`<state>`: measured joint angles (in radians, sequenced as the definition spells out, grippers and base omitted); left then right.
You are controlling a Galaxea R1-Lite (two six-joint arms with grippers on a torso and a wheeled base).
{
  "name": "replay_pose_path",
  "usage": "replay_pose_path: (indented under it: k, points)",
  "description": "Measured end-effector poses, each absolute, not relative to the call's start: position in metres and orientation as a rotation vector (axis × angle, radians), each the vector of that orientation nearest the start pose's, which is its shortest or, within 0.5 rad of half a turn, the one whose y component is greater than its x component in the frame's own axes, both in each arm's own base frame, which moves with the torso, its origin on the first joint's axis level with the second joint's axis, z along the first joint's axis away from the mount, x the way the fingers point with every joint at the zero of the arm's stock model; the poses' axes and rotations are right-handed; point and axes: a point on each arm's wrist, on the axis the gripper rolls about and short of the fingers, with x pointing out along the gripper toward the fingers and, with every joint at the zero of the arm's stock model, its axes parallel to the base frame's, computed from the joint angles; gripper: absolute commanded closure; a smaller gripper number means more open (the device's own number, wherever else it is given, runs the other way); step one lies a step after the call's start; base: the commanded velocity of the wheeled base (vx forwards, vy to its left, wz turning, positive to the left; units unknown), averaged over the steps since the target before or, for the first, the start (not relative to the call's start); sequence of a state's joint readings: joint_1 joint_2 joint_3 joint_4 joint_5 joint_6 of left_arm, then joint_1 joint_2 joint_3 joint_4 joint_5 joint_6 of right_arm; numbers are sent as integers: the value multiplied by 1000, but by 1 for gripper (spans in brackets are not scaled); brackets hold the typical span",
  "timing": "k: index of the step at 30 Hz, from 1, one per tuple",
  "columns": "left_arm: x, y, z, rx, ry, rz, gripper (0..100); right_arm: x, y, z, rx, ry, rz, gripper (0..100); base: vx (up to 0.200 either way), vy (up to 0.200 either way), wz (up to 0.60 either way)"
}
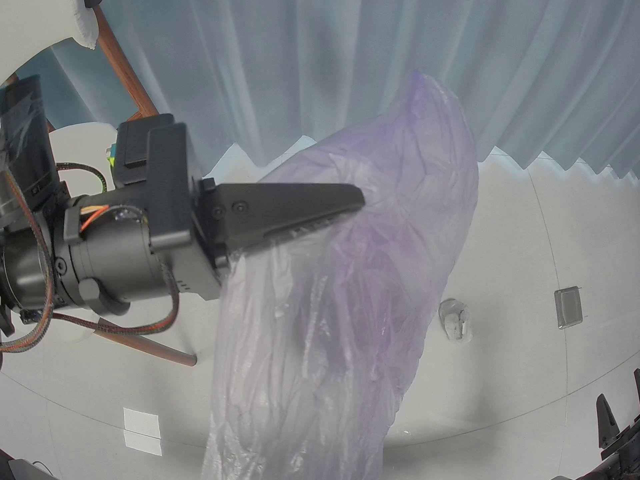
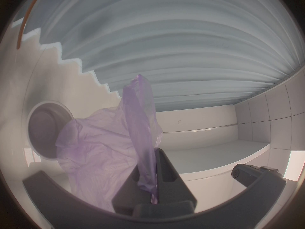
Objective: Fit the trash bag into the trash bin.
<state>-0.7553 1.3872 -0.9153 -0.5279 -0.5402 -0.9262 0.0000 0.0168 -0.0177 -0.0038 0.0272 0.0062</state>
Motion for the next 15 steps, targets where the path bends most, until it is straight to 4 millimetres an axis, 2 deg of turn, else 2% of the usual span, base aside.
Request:
replay_pose_path:
  k: [8, 15]
  points:
    - [174, -158, 284, -758, 494, -1164, 100, -23, 1, 81, 6, -5, 27, 0, 0, 0, 0]
    - [184, -158, 275, -713, 478, -1134, 100, -23, 1, 81, 6, -5, 27, 0, 0, 0, 0]
